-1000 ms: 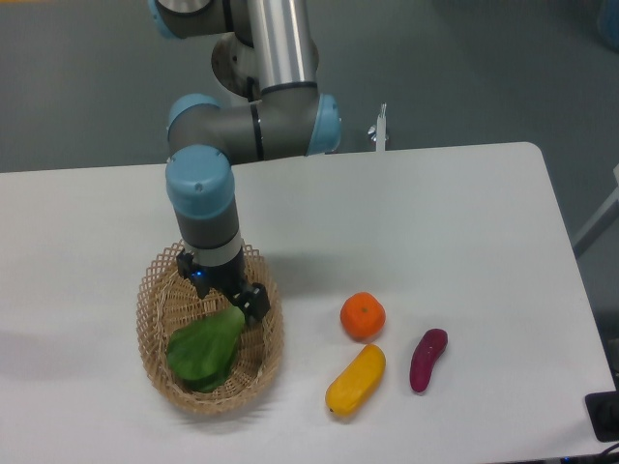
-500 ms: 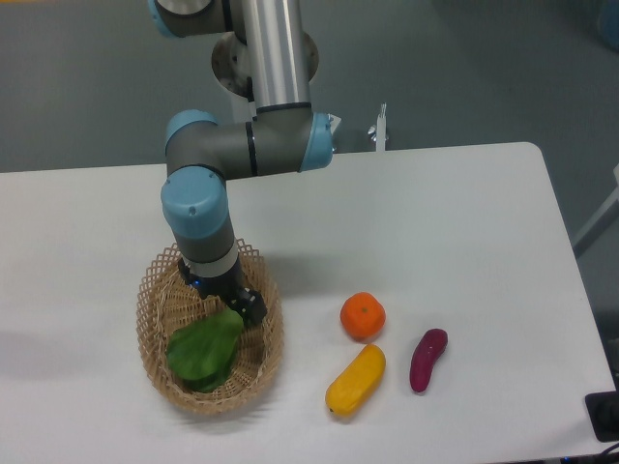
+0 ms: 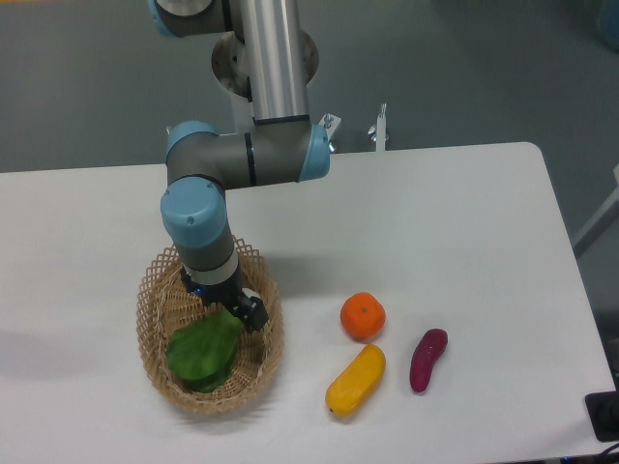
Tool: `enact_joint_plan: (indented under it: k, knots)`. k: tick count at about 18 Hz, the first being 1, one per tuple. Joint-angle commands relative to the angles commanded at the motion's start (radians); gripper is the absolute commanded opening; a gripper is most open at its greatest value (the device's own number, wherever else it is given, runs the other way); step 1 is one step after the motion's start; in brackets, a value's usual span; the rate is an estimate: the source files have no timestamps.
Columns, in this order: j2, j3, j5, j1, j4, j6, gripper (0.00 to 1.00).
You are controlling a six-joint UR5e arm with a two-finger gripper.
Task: Pick up the green vegetable from the basket
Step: 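Lower the gripper onto the bok choy stem and close on it, then lift the bok choy out of the basket and carry it upward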
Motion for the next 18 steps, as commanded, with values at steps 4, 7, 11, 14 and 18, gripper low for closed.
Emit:
enact_joint_plan:
  k: [4,7,11,14,18]
  knots:
    - [0.003,0.0,0.0,0.0,0.0,0.011,0.27]
    - [0.008,0.002,-0.002,0.0,0.0,0.012,0.21]
    - [0.015,0.011,-0.005,0.002,0.0,0.014,0.21]
    - [0.057,0.018,-0.012,0.018,-0.008,0.028,0.21]
    - [0.098,0.063,-0.07,0.095,-0.041,0.04,0.21]
